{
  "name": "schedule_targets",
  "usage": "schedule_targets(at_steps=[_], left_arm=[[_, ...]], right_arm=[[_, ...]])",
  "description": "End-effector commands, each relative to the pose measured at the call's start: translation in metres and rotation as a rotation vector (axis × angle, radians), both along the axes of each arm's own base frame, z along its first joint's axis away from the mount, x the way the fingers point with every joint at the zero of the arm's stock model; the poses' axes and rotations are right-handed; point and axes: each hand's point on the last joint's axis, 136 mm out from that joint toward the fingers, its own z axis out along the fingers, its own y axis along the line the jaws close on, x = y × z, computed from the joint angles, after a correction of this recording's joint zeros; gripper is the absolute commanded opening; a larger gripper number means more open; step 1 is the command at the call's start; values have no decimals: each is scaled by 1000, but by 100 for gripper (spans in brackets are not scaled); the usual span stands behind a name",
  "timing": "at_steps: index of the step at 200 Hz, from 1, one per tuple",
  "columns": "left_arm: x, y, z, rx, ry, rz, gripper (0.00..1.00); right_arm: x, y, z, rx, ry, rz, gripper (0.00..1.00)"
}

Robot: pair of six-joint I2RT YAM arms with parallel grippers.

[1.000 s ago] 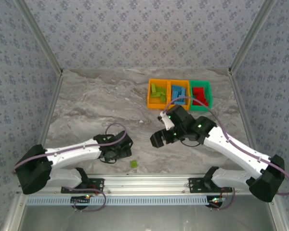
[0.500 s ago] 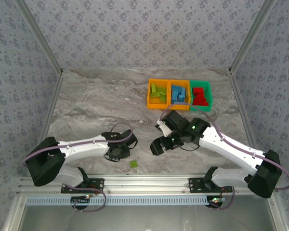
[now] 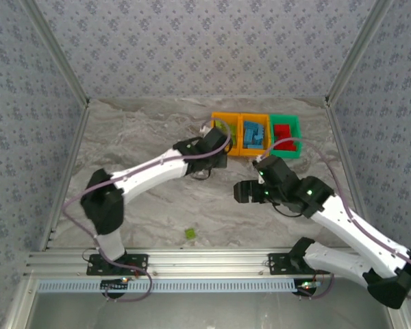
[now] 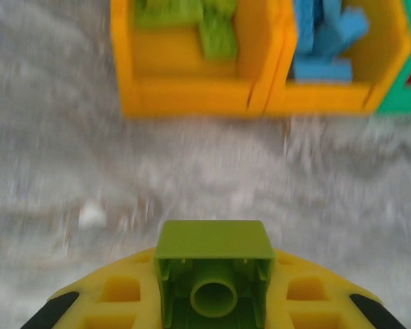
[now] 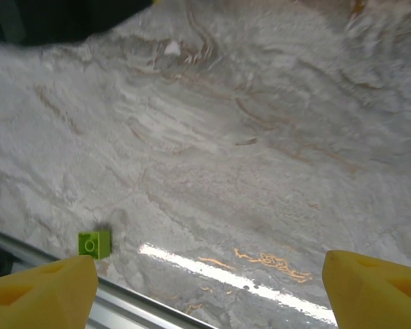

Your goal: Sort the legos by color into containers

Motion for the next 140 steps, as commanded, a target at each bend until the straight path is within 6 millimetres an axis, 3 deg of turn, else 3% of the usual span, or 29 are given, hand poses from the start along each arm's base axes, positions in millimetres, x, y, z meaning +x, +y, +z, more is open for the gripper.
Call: schedule_targets(at_steps=[1, 20, 37, 71, 91, 105, 140], left_arm=[[58, -2, -2, 66, -81, 31, 17], [101, -13, -17, 60, -58, 42, 18], [131, -33, -17, 43, -69, 0, 22], [173, -46, -22, 34, -85, 35, 42], [180, -48, -17, 16, -96, 48, 52], [177, -48, -7, 12, -101, 31, 53], [144, -36, 27, 54, -58, -65, 50]], right_arm=[[-2, -22, -3, -24, 2, -115, 88], [-6, -31, -2, -27, -4, -146, 88], [-9, -34, -2, -15, -7, -157, 88], [-12, -37, -3, 1, -2, -180, 88], [-12, -37, -2, 7, -2, -184, 88], [-12, -35, -2, 14, -1, -180, 88], [-11, -30, -11, 8, 22, -174, 88]])
